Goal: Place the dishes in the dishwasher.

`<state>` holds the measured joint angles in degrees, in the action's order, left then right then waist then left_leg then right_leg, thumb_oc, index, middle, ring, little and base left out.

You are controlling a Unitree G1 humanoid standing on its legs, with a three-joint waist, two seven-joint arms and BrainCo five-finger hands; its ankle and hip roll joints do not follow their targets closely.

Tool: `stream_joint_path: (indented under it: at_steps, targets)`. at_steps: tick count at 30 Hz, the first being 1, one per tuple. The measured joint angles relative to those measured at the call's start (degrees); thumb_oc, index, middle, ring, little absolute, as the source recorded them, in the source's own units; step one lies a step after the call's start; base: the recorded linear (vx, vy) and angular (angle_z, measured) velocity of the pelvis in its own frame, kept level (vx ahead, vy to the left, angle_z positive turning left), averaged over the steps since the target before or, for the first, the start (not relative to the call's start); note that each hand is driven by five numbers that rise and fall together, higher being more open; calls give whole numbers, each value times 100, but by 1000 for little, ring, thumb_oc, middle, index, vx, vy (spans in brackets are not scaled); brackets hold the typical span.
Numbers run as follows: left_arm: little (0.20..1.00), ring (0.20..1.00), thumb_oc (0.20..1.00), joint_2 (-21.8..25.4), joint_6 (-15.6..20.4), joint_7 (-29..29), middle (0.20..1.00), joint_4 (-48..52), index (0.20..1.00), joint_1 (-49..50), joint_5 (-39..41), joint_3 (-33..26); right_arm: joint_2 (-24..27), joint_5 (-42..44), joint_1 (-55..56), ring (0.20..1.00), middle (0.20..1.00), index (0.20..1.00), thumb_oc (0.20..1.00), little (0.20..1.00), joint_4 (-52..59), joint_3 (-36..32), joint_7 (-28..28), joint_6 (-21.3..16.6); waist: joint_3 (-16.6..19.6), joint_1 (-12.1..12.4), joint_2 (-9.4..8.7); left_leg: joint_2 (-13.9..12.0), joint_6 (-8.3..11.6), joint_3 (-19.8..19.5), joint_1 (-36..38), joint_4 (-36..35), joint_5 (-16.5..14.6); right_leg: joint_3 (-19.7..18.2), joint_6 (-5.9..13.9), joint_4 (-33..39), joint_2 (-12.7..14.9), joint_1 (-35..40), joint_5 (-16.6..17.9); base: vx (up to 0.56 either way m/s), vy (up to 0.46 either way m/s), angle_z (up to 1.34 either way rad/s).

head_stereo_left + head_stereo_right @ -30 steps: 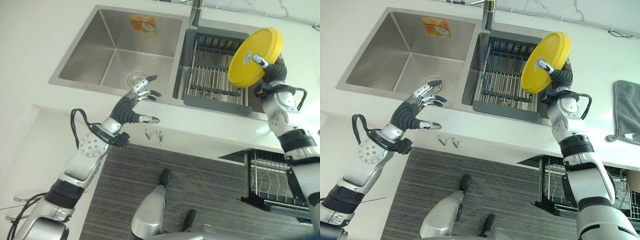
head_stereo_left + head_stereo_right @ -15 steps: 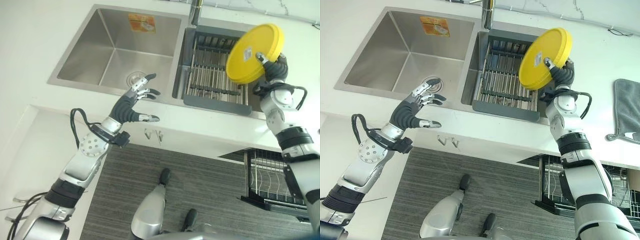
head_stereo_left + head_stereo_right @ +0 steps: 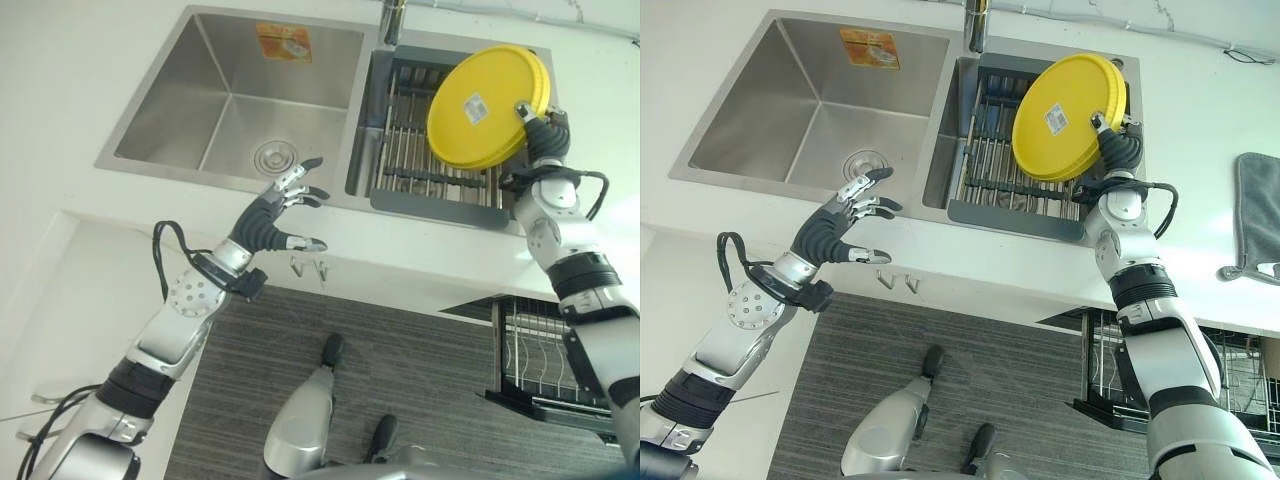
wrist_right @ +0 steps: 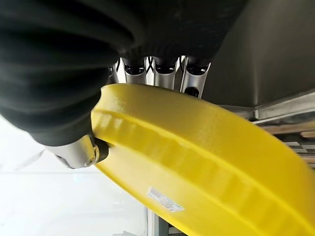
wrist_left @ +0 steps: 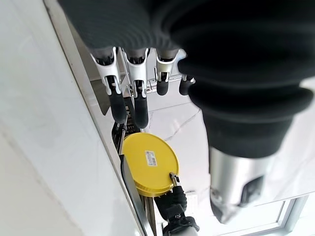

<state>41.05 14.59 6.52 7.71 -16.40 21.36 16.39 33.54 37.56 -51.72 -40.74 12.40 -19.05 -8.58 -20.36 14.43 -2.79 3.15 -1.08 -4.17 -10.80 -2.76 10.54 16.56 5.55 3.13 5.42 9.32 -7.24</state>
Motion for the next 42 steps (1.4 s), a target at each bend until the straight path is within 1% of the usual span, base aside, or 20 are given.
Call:
stream_joint_path:
  at_steps: [2, 5, 6, 7, 8, 9, 11, 14, 17, 19, 20, 23, 25, 28, 31, 33, 35, 37, 40, 42]
  targets:
    - [1000, 1000, 1000, -26, -29, 0, 1000, 0, 1000, 1, 0, 1, -1, 139, 1, 200, 200, 200, 200, 200, 3, 3, 22, -63, -9, -2, 48, 1, -7, 4, 0, 0, 10, 0, 0, 5, -1, 9, 0, -41, -21, 0]
    - [1000, 1000, 1000, -65, -81, 1, 1000, 1, 1000, 9, 0, -7, 0, 500, 74, 200, 200, 200, 200, 200, 301, -6, 191, -68, -4, -36, 56, -22, 6, 14, 28, -1, 20, -3, 1, 48, -10, 42, 0, -14, -34, -1]
    - [1000, 1000, 1000, -168, -102, 5, 1000, -6, 1000, 45, 0, -22, -6, 746, 282, 200, 200, 200, 200, 200, 759, -59, 203, -69, -4, -39, 56, -15, 6, 19, 109, -8, 20, -2, 2, 65, -7, 132, 1, 0, 0, 0]
    - [1000, 1000, 1000, -225, -102, 4, 1000, -5, 1000, 53, 1, -42, -23, 806, 400, 200, 200, 200, 200, 200, 1043, -146, 239, -76, -3, -47, 56, -17, 6, 24, 165, -15, 18, -3, 2, 65, -5, 179, 1, 0, 0, 0]
    - [1000, 1000, 1000, -343, -112, 5, 1000, -5, 1000, 81, 1, -105, -96, 968, 559, 200, 200, 200, 200, 200, 1470, -321, 241, -82, -3, -98, 55, -18, 7, 29, 239, -19, 17, -6, 2, 63, -5, 244, 2, 25, 1, -3]
    - [1000, 1000, 1000, -454, -116, 0, 1000, -4, 1000, 118, 1, -137, -224, 1074, 663, 200, 200, 200, 200, 200, 1818, -491, 245, -170, 2, -152, 55, -21, 6, 34, 310, -23, 16, -14, 2, 54, -4, 305, 2, 46, 26, -5]
    - [1000, 1000, 1000, -488, -164, 8, 1000, -2, 1000, 123, 1, -129, -242, 1103, 665, 200, 200, 200, 200, 200, 2051, -609, 228, -249, 16, -239, 52, -38, 16, 86, 381, -24, -3, -46, 2, 47, 1, 346, 2, 38, 35, -15]
    - [1000, 1000, 1000, -512, -236, 4, 1000, -16, 1000, 296, 2, -178, -242, 1220, 698, 200, 200, 200, 200, 200, 2575, -768, 197, -327, 152, -386, 53, -91, 24, 247, 454, -24, -25, -215, -2, 2, 15, 326, 8, -3, 6, -31]
    - [1000, 1000, 1000, -649, -282, -11, 1000, -16, 1000, 586, 2, -311, -264, 1274, 1214, 200, 200, 200, 200, 200, 3136, -877, 192, -324, 436, -472, 24, -146, 36, 387, 550, -105, -42, -364, -13, 20, 14, 324, 27, -10, -10, -27]
    - [1000, 1000, 1000, -682, -328, -11, 1000, -17, 1000, 722, 1, -325, -264, 1262, 1476, 200, 200, 200, 200, 200, 3240, -877, 228, -321, 567, -523, 22, -196, 14, 505, 631, -128, -27, -492, -34, 29, 1, 346, 46, -19, -24, -29]
    - [1000, 1000, 1000, -706, -339, -9, 1000, -19, 1000, 785, 1, -325, -260, 1251, 1586, 200, 200, 200, 200, 200, 3244, -886, 227, -318, 642, -631, 19, -208, 16, 510, 635, -143, -25, -492, -35, 37, -6, 346, 47, -32, -37, -13]
    - [1000, 1000, 1000, -754, -351, -8, 1000, -19, 1000, 993, 1, -332, -253, 1244, 2063, 200, 200, 200, 200, 200, 3296, -994, 240, -310, 835, -760, -2, -251, 27, 657, 733, -200, -16, -637, -44, 86, -7, 368, 79, -47, -40, -23]
    - [1000, 1000, 1000, -766, -353, -7, 1000, -19, 1000, 1052, 0, -358, -261, 1250, 2390, 200, 200, 200, 200, 200, 3496, -1142, 246, -308, 851, -854, -2, -306, 34, 795, 776, -202, -20, -715, -52, 90, -10, 356, 105, -55, -35, -34]
    - [1000, 1000, 1000, -779, -357, -16, 1000, -29, 1000, 1205, 0, -518, -346, 1249, 2734, 200, 200, 200, 200, 200, 3910, -1142, 306, -311, 853, -1096, -1, -391, 69, 1012, 854, -207, -61, -969, -60, 98, -21, 310, 165, -55, -32, -48]
    - [1000, 1000, 1000, -786, -357, -102, 1000, -49, 1000, 1212, 0, -533, -572, 1263, 3234, 200, 200, 200, 200, 200, 4231, -1167, 411, -427, 992, -1359, -9, -493, 89, 1358, 914, -209, -111, -1256, -54, 87, -24, 186, 229, -77, -26, -56]
    - [1000, 1000, 1000, -862, -351, -213, 1000, -49, 1000, 1219, 0, -589, -842, 1321, 3680, 200, 200, 200, 200, 200, 4402, -1337, 557, -498, 1012, -1458, 2, -565, 91, 1587, 1013, -212, -152, -1362, -42, 39, -26, 128, 245, -46, -25, -61]
    - [1000, 1000, 1000, -920, -349, -254, 1000, -73, 1000, 1220, -1, -593, -862, 1432, 3907, 200, 200, 200, 200, 200, 4398, -1377, 565, -506, 1048, -1618, 31, -596, 111, 1764, 1112, -215, -205, -1528, -41, 69, -18, 133, 286, -40, -39, -55]
    - [1000, 1000, 1000, -989, -348, -260, 1000, -109, 1000, 1234, -2, -592, -861, 1548, 4091, 200, 200, 200, 200, 200, 4397, -1605, 572, -543, 1122, -1854, 87, -627, 134, 1902, 1174, -215, -225, -1665, -43, 103, -20, 133, 334, -47, -49, -41]
    - [1000, 1000, 1000, -1034, -346, -255, 1000, -114, 1000, 1268, -3, -589, -860, 1713, 4191, 200, 200, 200, 200, 200, 4403, -1832, 571, -591, 1211, -1932, 158, -701, 193, 2077, 1291, -216, -268, -1909, -48, 100, -43, 106, 370, -68, -57, -42]
    - [1000, 1000, 1000, -1081, -344, -251, 1000, -115, 1000, 1267, -3, -589, -861, 1768, 4240, 200, 200, 200, 200, 200, 4418, -1840, 579, -611, 1276, -2007, 179, -722, 204, 2082, 1301, -216, -275, -1928, -46, 99, -53, 84, 376, -49, -35, -19]
